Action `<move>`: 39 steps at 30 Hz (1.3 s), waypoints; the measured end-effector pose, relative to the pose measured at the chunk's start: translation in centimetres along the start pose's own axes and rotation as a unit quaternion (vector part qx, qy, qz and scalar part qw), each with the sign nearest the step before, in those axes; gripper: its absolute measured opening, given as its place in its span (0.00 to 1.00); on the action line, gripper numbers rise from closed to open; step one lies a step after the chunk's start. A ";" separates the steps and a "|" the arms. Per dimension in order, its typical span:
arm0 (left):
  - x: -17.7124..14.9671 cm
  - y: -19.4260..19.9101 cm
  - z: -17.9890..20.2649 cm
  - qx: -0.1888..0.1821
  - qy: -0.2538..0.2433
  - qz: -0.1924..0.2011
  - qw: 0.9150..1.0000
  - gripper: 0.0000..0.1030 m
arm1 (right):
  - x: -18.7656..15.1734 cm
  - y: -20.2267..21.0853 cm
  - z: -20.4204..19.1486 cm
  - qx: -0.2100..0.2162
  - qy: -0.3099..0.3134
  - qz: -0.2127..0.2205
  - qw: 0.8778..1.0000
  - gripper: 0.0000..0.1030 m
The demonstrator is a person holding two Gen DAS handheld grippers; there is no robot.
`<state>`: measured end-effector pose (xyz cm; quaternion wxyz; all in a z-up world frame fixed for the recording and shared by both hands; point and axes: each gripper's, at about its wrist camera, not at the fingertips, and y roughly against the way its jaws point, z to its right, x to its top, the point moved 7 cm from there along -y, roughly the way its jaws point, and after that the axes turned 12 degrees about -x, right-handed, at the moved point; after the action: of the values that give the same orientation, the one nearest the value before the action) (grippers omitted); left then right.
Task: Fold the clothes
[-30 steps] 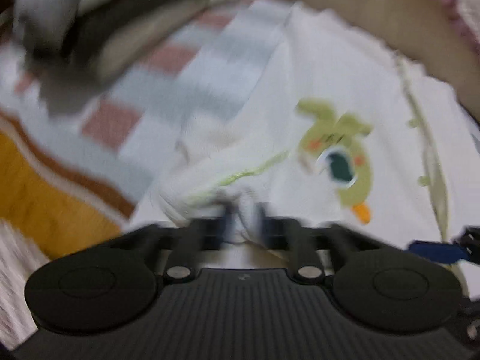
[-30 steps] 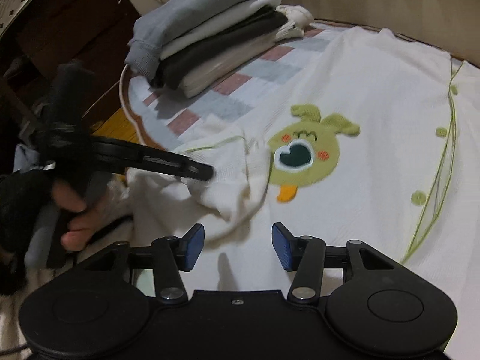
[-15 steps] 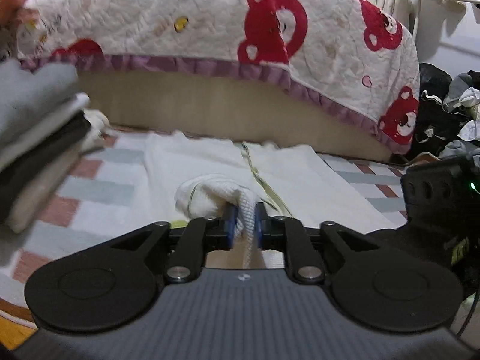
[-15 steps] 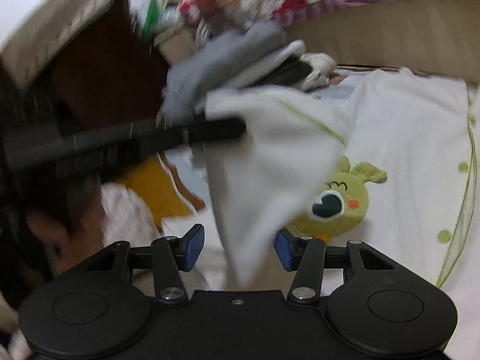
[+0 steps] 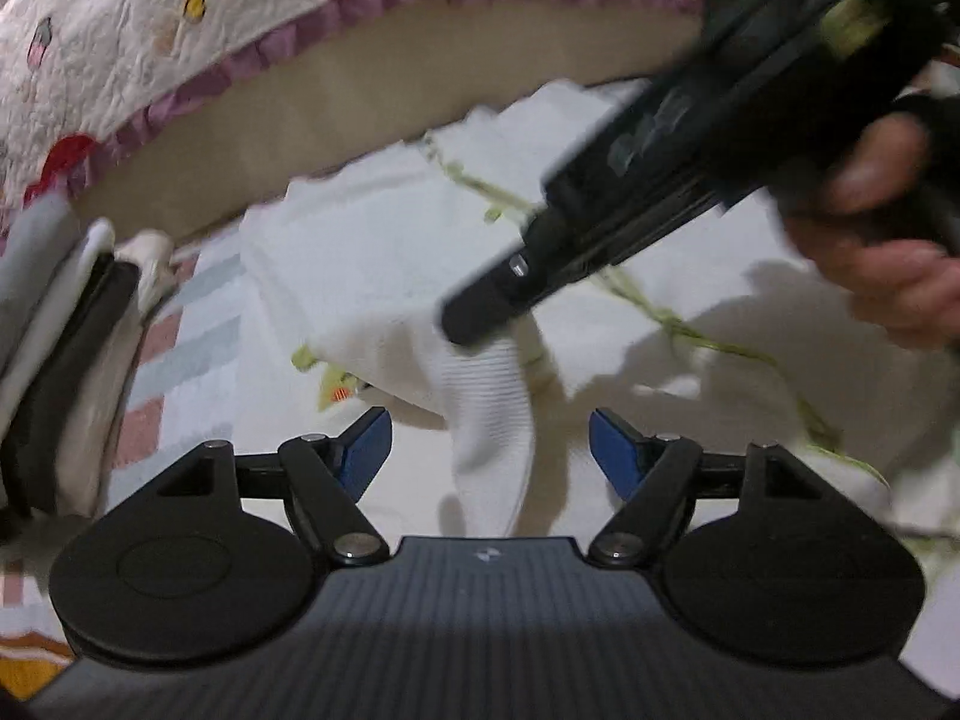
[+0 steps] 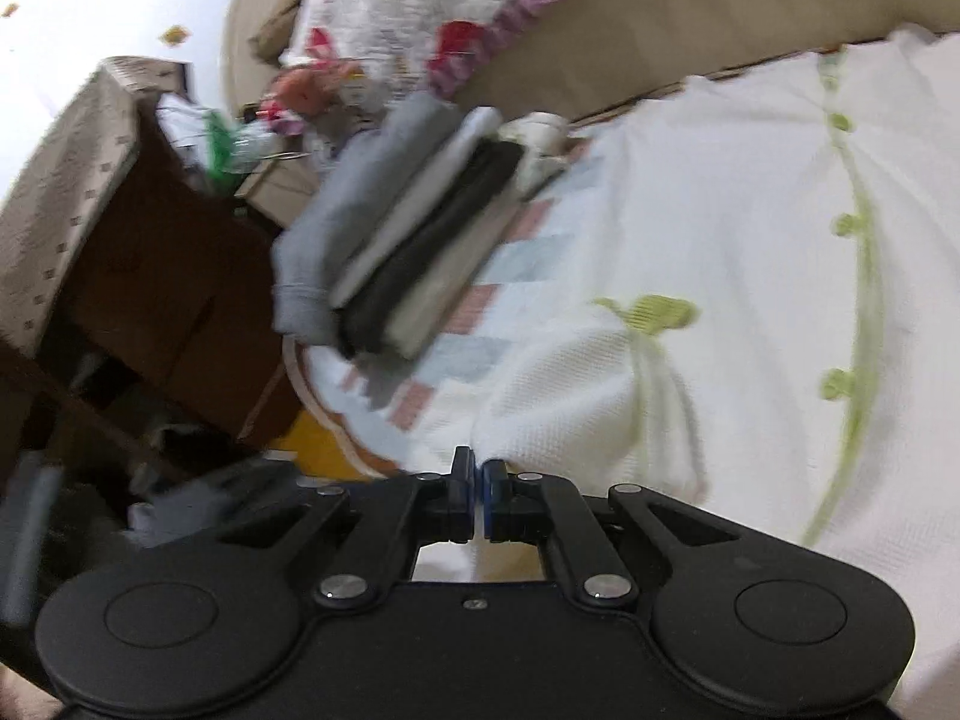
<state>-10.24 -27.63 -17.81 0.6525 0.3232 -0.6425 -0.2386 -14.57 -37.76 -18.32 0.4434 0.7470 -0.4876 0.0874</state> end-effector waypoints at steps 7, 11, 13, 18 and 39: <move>1.2 3.1 -9.5 0.152 0.137 0.023 0.979 0.04 | -0.5 2.4 -3.5 -0.017 0.141 0.044 0.989 0.09; 1.0 12.9 -16.9 0.295 0.193 0.109 0.929 0.04 | -2.4 1.6 -3.4 -0.083 0.217 0.008 0.973 0.15; -0.1 17.2 -20.0 0.370 0.204 0.129 0.897 0.04 | -4.1 0.0 -3.1 -0.110 0.251 -0.040 0.961 0.15; -6.1 22.7 -27.6 0.407 0.318 0.151 0.843 0.13 | -9.2 -3.3 -3.1 -0.141 0.356 -0.138 0.913 0.15; -26.6 25.8 -36.2 0.373 0.653 0.266 0.603 0.22 | -9.0 -3.6 -2.9 -0.133 0.370 -0.161 0.905 0.15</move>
<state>21.43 13.31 -15.98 0.7558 0.4234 -0.1366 0.4804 -15.36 -29.22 -23.77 0.6955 0.6632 -0.1683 0.2194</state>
